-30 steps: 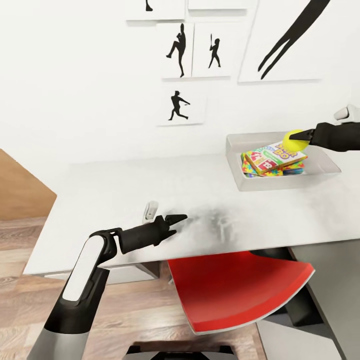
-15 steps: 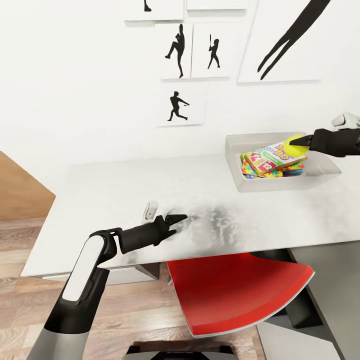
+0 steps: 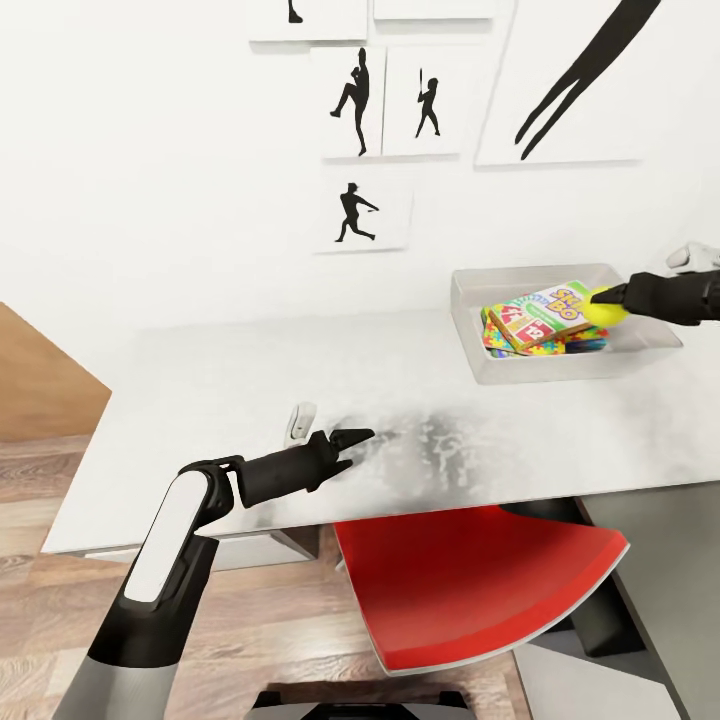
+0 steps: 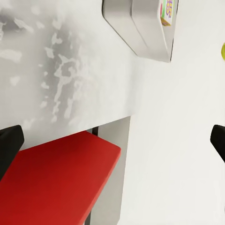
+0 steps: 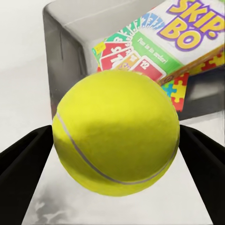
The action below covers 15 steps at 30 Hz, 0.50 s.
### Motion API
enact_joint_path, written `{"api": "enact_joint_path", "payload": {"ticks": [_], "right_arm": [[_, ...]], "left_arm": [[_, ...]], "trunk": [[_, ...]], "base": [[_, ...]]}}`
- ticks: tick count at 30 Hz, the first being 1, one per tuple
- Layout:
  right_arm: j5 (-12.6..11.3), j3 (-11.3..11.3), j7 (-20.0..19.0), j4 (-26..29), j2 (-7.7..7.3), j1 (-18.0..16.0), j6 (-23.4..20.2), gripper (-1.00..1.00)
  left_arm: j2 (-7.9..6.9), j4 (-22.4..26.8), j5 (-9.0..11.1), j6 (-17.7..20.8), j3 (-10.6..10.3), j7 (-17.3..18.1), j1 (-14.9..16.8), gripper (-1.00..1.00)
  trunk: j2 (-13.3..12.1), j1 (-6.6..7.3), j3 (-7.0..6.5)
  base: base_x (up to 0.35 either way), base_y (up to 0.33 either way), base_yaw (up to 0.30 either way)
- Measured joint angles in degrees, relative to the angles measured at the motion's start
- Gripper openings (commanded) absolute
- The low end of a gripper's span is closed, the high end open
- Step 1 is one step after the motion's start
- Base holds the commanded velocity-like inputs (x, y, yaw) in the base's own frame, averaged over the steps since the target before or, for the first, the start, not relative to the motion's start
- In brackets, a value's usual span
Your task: Put all the toys in the child's room - the three board games (two on the bed and one on the table), the two jigsaw puzzles on the table, and the tennis ball on the table - inside the toy box on the table in the child's room.
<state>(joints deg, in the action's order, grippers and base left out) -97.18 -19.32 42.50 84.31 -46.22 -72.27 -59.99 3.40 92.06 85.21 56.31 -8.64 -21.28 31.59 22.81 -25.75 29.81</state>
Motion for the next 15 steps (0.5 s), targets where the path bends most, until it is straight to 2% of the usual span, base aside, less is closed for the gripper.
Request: {"api": "enact_joint_path", "payload": {"ticks": [4,5,12,15], "right_arm": [[2.63,0.3,0.47,-1.8,1.66,-0.15,0.01,-1.0],[2.64,0.3,0.47,-1.82,1.67,-0.15,0.01,-1.0],[6.67,0.6,0.62,-7.62,4.6,-1.76,0.01,-1.0],[7.84,0.63,0.62,-9.24,5.2,-2.96,0.01,-1.0]], "left_arm": [[0.0,0.0,0.0,0.0,0.0,0.02,0.0,1.0],[0.0,0.0,0.0,0.0,0.0,0.02,0.0,1.0],[0.01,0.0,0.0,0.0,0.0,0.07,0.0,1.0],[0.02,0.0,0.0,0.0,0.0,0.08,0.0,1.0]], "trunk": [[0.0,0.0,0.0],[0.0,0.0,0.0],[0.0,0.0,0.0],[0.0,0.0,0.0]], "base": [[0.0,0.0,0.0],[0.0,0.0,0.0],[0.0,0.0,0.0],[0.0,0.0,0.0]]}}
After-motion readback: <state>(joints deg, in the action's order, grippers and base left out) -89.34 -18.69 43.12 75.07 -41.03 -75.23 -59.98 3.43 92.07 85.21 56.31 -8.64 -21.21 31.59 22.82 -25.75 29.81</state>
